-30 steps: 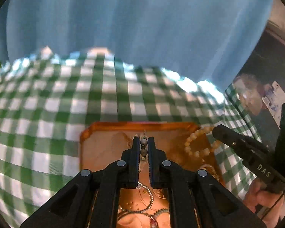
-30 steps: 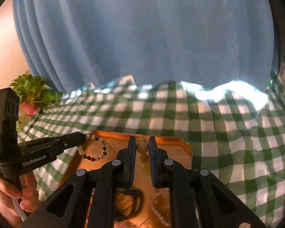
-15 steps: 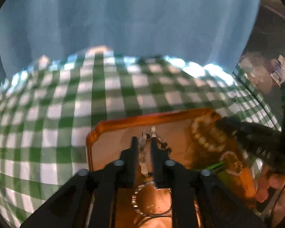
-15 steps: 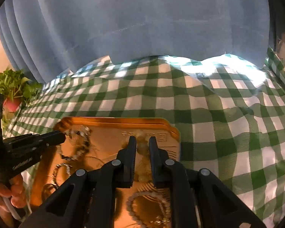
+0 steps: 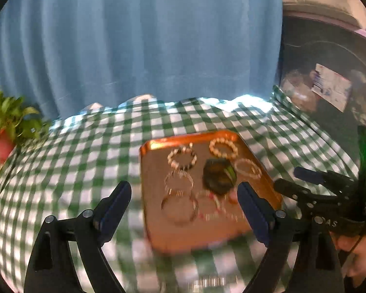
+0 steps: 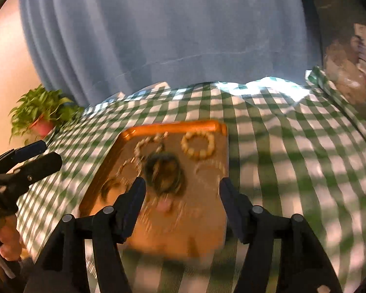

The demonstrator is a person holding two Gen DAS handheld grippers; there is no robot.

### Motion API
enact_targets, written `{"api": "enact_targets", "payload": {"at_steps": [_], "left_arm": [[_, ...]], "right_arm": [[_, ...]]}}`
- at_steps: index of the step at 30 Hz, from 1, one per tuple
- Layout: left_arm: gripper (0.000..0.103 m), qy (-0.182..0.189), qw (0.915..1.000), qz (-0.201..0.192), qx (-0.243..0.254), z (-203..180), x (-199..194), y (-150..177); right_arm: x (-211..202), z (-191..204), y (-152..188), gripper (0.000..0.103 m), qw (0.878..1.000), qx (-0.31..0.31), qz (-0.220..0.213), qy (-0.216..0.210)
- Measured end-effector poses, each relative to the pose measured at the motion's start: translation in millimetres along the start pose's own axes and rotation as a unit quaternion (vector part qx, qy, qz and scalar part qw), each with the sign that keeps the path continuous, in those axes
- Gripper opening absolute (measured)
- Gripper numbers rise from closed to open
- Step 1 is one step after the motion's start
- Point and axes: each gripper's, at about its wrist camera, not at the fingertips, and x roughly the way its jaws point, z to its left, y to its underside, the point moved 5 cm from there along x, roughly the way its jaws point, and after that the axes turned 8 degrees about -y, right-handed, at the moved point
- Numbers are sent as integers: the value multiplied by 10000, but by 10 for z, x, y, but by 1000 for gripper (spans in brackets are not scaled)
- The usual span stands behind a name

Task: Organize jewelry
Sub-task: 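Open both tools over the tray and lift them back toward the cloth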

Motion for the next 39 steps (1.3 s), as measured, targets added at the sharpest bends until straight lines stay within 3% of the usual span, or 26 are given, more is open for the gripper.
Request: {"api": "enact_targets", "payload": {"at_steps": [2, 6, 11, 15, 19, 26, 29, 31, 33, 37, 39], "left_arm": [[89, -54, 10000, -6, -75, 74, -206, 116], [89, -117, 9991, 19, -401, 249, -593, 353], [89, -378, 9958, 91, -823, 554, -882, 793], [89, -289, 9919, 362, -1185, 686, -905, 1228], [89, -236, 9901, 531, -1279, 745, -942, 1543], [89, -181, 9913, 621, -1143, 737, -841, 1685], [88, -65, 9914, 720, -1092, 687, -698, 1673], [87, 11, 9923, 752, -982, 634, -602, 1663], [81, 56, 9932, 780, -861, 604, -511, 1642], [72, 121, 9938, 849, -712, 554, -326, 1613], [58, 149, 9934, 952, -616, 533, -192, 1614]], "right_arm": [[-258, 132, 191, 63, 9997, -121, -74, 209], [-717, 381, 506, 88, 9987, -243, -283, 354], [-999, 549, 784, 89, 9995, 26, -250, -170], [-1058, 645, 1000, 90, 9997, 98, -120, -176], [-1093, 715, 1159, 102, 9997, 160, -89, -188], [-992, 700, 1328, 103, 9966, 675, 99, -458], [-941, 684, 1337, 102, 9987, 496, 73, -22], [-911, 703, 1326, 96, 9992, 384, 29, -131], [-829, 727, 1332, 94, 9990, 327, 128, -276], [-664, 771, 1336, 80, 9987, 183, 292, -381], [-569, 808, 1319, 76, 9983, 93, 345, -450]]}}
